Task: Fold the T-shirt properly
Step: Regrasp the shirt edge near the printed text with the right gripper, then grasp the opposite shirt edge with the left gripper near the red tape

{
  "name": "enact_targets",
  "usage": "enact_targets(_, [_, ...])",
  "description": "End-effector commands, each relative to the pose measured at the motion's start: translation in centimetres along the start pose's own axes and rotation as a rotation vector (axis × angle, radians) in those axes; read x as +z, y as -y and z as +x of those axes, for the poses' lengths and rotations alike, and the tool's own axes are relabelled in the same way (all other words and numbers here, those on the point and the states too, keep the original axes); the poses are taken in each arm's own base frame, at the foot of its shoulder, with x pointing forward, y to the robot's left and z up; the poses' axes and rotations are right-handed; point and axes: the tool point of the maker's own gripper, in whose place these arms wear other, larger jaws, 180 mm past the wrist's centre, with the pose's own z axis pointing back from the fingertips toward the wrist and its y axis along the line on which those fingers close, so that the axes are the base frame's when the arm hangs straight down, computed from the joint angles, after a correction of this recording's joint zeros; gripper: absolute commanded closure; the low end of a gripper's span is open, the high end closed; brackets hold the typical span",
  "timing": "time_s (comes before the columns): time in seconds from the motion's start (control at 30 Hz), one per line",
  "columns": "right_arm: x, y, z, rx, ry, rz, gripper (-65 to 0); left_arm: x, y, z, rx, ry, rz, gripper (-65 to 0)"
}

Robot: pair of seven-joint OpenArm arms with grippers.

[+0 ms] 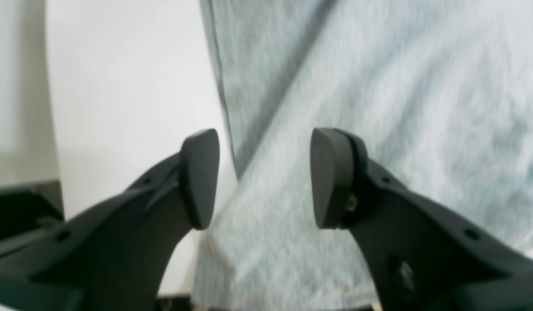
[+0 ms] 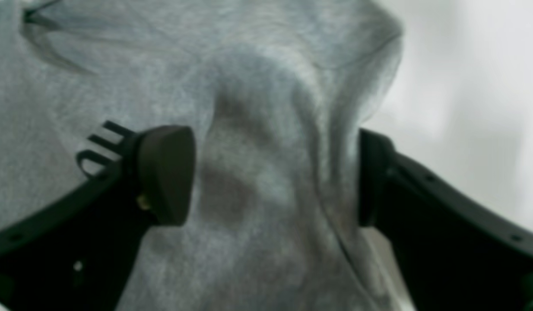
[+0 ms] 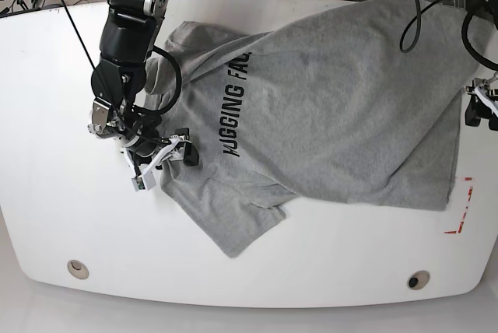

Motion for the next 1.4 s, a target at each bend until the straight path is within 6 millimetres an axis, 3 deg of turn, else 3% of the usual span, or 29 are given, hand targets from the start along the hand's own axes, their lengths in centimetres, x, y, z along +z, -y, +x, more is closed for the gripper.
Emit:
enact_targets(0.0, [0.3,0.8,-0.5,0.013,-0.04,-0.023,-38.0,0.3,-0.9,0.9,0.009,0.027,0.013,-30.7])
enact_targets(0.13, [0.2,0.7,0.0,0.02,-0.023,-0.021,-27.9,-0.6,-2.5,2.1,0.081,0.057,0.009,-32.8])
enact_targets(0.43, [0.3,0.8,0.0,0.023,-0.024,-0.022,0.0,-4.3,-8.8,2.5,0.307,0.013,0.104,-52.2])
enact_targets(0.53, [0.3,0.8,0.2,0.023,-0.02,-0.023,0.0,-6.5,-9.7,3.3,0.391,0.052,0.091,-55.4])
enact_targets(0.83, [0.3,0.8,-0.2,0.02,-0.03,-0.023,0.0,-11.9,-11.7,4.1,0.543,0.099,0.094,-55.4])
enact_targets(0.97, [0.3,0.6,-0.2,0.021,-0.027,-0.021,0.0,-14.9,-10.9,4.2,0.553,0.088,0.076,-55.4])
enact_targets(1.1, [0.3,0.7,-0.2,0.02,-0.027,-0.022,0.0,-17.3,-9.9,3.2,0.548,0.074,0.065,-55.4])
enact_targets(1.37, [0.3,0.7,-0.1,0.016,-0.021,-0.019,0.0,-19.3,-8.4,2.5,0.504,0.09,0.061,-55.4])
